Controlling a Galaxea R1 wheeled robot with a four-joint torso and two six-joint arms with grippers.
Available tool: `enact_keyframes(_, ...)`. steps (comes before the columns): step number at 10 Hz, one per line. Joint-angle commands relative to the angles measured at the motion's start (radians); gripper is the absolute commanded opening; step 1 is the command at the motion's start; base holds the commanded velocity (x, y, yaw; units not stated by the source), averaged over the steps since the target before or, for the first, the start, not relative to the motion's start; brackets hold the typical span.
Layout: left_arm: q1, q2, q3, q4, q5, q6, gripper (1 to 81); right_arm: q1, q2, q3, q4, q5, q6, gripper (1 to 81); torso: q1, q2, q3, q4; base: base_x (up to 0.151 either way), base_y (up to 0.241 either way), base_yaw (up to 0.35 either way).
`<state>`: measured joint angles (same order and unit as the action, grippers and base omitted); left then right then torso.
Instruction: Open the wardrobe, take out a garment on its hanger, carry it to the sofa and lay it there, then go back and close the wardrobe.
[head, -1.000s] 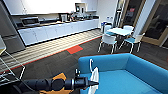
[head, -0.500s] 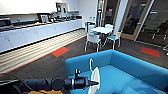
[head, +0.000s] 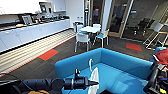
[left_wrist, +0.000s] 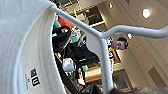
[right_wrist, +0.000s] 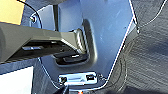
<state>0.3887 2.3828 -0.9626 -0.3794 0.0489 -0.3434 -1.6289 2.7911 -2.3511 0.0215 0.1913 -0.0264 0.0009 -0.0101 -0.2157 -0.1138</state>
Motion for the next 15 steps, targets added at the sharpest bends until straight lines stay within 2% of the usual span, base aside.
enact_keyframes(1,-0.136,-0.003,0.047,0.016,0.000,0.001,1.0,0.007,-0.012,0.012,-0.003,-0.062,-0.003,81.1,0.000,0.000,0.000,0.000,0.000,0.000,-0.347)
enact_keyframes(11,-0.136,-0.013,0.044,0.008,0.002,-0.002,1.0,0.007,-0.005,0.006,-0.006,-0.061,-0.004,81.1,0.000,0.000,0.000,0.000,0.000,0.000,-0.315)
enact_keyframes(15,-0.136,-0.014,0.047,0.011,0.002,-0.002,1.0,0.007,-0.003,0.006,-0.006,-0.061,-0.004,81.1,0.000,0.000,0.000,0.000,0.000,0.000,-0.162)
